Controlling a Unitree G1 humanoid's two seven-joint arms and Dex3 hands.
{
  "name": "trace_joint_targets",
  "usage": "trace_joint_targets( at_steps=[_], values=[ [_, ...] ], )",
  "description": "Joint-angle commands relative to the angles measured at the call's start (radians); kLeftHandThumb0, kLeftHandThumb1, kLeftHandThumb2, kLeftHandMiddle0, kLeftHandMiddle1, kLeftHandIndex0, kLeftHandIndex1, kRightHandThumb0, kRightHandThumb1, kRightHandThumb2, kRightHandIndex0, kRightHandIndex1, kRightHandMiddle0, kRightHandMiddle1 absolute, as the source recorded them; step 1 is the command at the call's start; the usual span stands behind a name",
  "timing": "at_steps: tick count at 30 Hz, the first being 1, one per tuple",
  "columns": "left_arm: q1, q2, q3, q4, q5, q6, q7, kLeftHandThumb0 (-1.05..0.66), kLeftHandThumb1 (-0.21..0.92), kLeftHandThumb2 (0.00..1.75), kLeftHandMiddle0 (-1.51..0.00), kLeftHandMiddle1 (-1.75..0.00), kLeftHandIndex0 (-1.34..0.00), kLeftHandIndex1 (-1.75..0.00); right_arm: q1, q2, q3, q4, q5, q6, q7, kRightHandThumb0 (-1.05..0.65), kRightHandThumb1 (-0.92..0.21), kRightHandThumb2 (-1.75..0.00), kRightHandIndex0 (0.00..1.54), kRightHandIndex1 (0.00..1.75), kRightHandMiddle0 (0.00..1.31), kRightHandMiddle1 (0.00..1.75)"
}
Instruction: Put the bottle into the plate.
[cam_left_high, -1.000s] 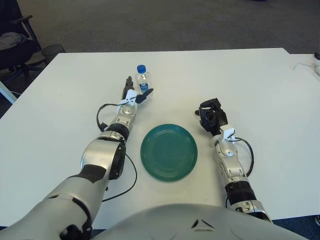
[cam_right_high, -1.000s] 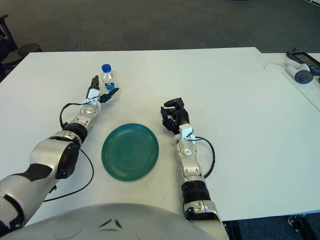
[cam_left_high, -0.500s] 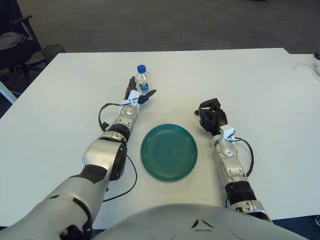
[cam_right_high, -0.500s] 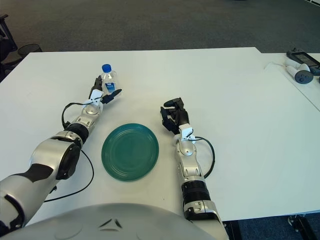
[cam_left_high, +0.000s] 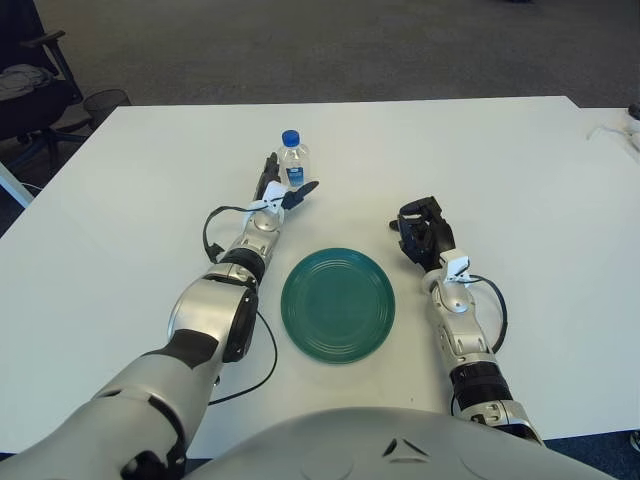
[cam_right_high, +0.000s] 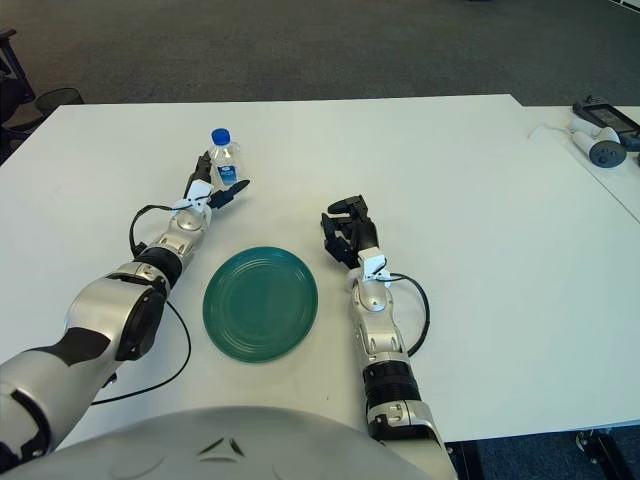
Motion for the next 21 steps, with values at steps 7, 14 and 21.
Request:
trace_joint_targets(
  at_steps=[7, 14, 21],
  values=[
    [-0.015, -0.025, 0.002, 0.023, 0.001, 0.029, -0.009, -1.05, 0.88, 0.01, -0.17, -0.06, 0.0, -0.35, 0.079, 0.018, -0.002, 0.105, 0.007, 0.092, -0.014, -0.35, -0.92, -0.52, 0.4, 1.19, 0.19, 1.75],
    [-0.02, -0.036, 0.012, 0.026, -0.004, 0.034, 0.004, -1.05, 0.9, 0.02, -0.23, -0.1, 0.0, -0.48, 0.079, 0.021, -0.004, 0.109, 0.01, 0.085, -0.018, -0.35, -0.92, -0.52, 0.41, 1.19, 0.19, 1.75],
    [-0.027, -0.045, 0.023, 0.031, -0.004, 0.048, 0.04, -1.05, 0.92, 0.05, -0.21, -0.33, 0.0, -0.66, 0.079, 0.021, -0.005, 0.107, 0.009, 0.089, -0.018, -0.35, -0.92, -0.52, 0.41, 1.19, 0.19, 1.75]
  ],
)
